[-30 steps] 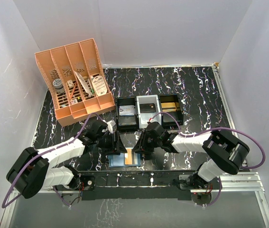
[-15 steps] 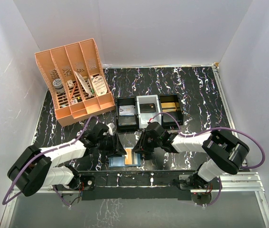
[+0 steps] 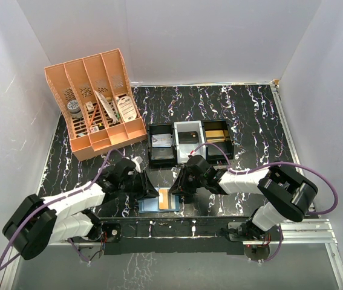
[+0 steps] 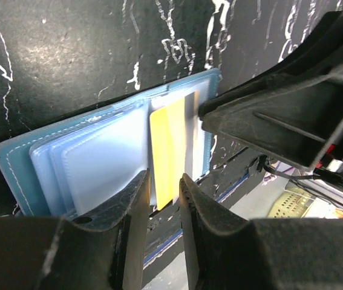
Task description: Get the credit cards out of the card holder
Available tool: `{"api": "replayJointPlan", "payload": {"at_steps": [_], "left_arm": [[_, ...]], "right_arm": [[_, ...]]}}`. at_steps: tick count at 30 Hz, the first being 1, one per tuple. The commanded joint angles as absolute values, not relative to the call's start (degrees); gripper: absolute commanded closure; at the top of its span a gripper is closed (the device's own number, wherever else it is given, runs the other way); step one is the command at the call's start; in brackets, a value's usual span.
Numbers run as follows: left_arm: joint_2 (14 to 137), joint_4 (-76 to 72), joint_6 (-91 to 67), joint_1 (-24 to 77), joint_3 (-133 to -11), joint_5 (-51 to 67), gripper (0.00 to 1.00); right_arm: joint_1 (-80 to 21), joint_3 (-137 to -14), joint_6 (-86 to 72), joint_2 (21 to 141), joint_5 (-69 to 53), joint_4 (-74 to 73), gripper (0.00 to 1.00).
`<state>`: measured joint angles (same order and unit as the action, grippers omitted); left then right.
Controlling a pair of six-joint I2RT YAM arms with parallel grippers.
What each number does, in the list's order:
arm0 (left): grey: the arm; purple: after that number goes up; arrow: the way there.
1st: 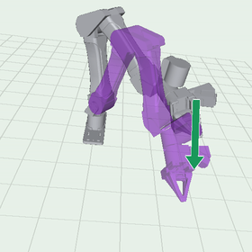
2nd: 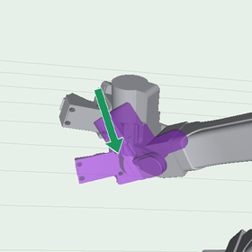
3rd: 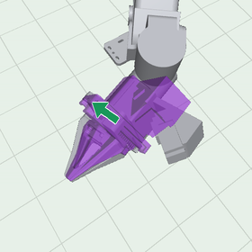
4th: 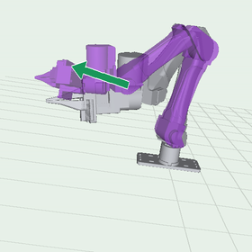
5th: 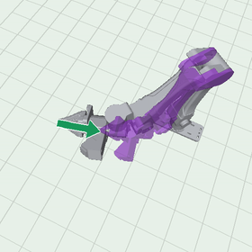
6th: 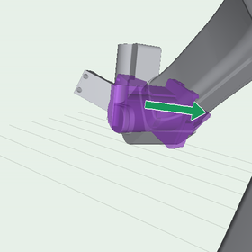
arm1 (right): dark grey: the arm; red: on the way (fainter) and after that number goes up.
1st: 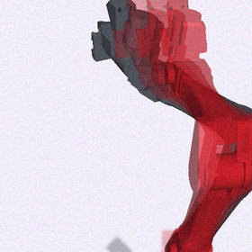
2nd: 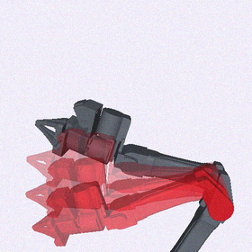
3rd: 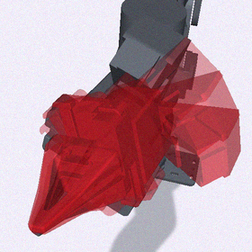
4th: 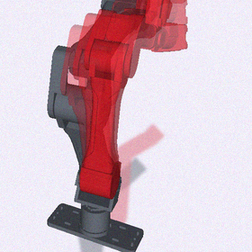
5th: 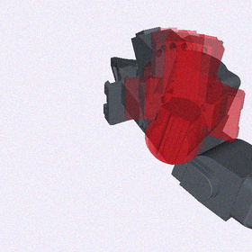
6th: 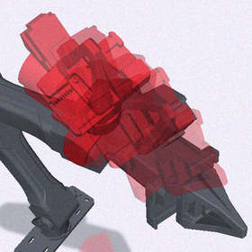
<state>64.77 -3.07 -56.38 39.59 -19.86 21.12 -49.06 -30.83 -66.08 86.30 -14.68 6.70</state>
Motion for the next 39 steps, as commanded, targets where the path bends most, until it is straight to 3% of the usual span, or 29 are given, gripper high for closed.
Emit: {"api": "replayJointPlan", "payload": {"at_steps": [1,14,26,34,39], "left_arm": [[59.89,0.99,-53.77,40.3,-22.87,17.94,0.76],[69.16,-8.24,-55.82,41.08,-18.13,22.86,0.73],[68.08,-14.37,-58.45,41.19,-14.87,23.95,0.74],[69.59,-17.38,-59.88,41.17,-14.65,25.47,0.8],[68.75,-17.3,-60.38,41.22,-14.93,24.29,0.9]], "right_arm": [[-49.31,-29.03,-65.05,87.63,-11.8,3.43,0.78],[-49.29,-29.09,-64.67,88.04,-11.87,2.86,0.78],[-49.31,-28.59,-64.42,87.95,-11.73,2.64,0.79],[-49.29,-29.05,-64.05,88.35,-11.88,2.33,0.79],[-49.31,-29.05,-63.98,87.58,-11.11,1.87,0.8]]}}
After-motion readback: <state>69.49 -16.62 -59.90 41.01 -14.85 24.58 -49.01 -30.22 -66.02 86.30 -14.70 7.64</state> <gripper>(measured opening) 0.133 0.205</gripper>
